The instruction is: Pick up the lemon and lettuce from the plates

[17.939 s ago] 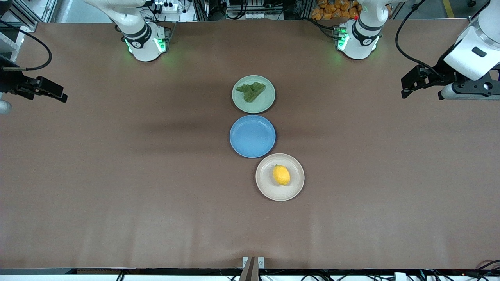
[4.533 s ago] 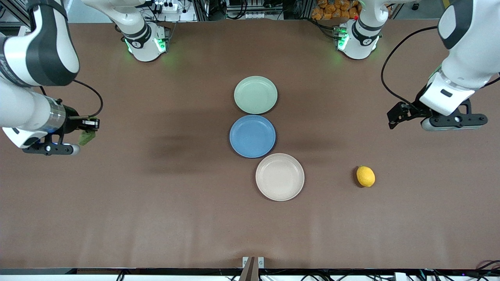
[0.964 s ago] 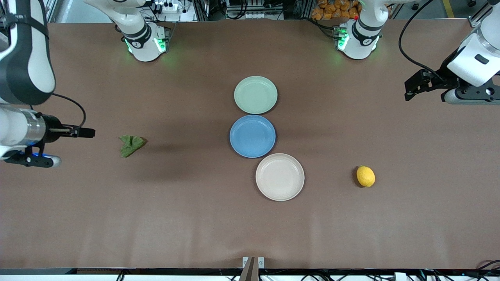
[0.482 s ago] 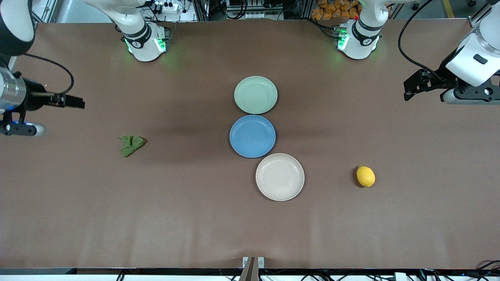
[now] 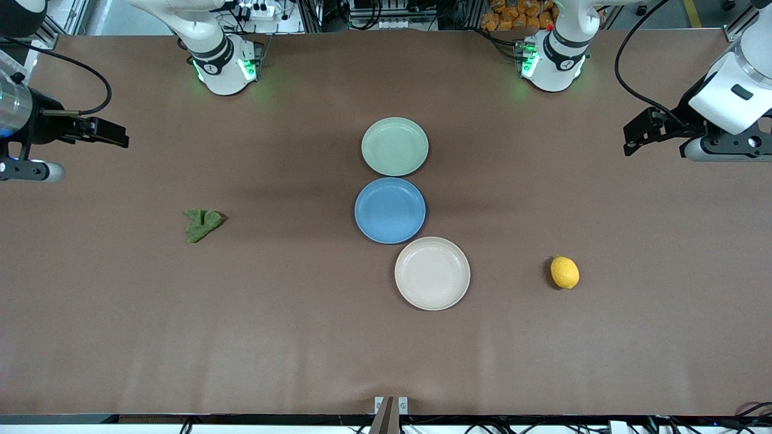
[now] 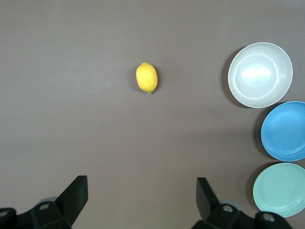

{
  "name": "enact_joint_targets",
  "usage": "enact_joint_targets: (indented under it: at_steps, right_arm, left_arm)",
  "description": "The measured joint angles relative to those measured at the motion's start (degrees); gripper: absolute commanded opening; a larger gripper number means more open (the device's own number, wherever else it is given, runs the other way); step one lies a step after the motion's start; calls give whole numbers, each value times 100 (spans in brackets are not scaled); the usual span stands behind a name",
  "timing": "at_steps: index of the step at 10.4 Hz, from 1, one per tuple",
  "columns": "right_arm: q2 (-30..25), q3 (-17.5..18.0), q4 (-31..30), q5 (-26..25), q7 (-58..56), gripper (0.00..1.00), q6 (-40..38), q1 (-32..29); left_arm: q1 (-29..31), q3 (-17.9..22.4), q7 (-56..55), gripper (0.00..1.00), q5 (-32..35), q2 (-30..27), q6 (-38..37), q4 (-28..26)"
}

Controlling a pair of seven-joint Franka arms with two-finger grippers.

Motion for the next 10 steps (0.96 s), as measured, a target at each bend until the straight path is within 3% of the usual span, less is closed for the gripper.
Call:
enact_joint_targets:
  at_steps: [3,7,10]
  right_arm:
    - [-29,-7,-124,8,0,100,277,-2]
    - [-619,-6,-970,16,0,100,843,2]
    - [-707,-12,-985,17,0,100,959,0]
  left_arm:
    - [0,0,0,100,0,0,0,0]
    - [0,0,0,100,0,0,0,3]
    - [0,0,0,100,0,1,0,3]
